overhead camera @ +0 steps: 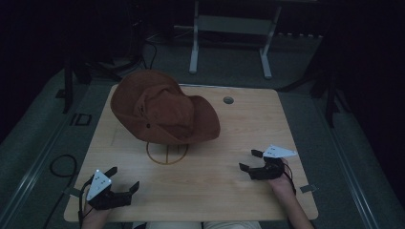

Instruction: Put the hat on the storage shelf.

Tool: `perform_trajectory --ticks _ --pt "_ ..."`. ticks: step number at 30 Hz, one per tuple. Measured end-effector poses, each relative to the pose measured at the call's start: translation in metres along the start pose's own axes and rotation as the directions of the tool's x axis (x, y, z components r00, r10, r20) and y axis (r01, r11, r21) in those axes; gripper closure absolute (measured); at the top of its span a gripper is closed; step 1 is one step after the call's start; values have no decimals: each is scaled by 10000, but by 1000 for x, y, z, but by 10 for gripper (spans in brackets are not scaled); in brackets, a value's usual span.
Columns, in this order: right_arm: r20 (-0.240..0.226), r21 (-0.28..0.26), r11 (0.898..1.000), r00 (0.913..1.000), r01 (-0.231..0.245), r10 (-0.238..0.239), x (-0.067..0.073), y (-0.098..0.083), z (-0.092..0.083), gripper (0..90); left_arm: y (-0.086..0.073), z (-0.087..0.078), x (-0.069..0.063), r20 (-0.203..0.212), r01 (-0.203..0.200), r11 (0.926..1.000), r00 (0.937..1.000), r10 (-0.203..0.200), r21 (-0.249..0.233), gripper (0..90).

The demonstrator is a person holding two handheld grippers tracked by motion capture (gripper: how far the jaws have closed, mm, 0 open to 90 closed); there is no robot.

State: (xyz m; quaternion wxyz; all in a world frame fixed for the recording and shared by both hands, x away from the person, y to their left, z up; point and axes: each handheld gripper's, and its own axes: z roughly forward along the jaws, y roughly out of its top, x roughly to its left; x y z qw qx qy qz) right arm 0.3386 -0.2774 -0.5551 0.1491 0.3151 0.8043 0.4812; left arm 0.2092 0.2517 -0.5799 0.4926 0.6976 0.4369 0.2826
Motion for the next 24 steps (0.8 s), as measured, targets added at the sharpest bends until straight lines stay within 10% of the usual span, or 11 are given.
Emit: perform_trajectory --ticks 24 --pt "1499 179 9998 9887 -72 44 -11 -42 -50 139 -1 -2 1 -20 6 10000 10000 -6 18 13"
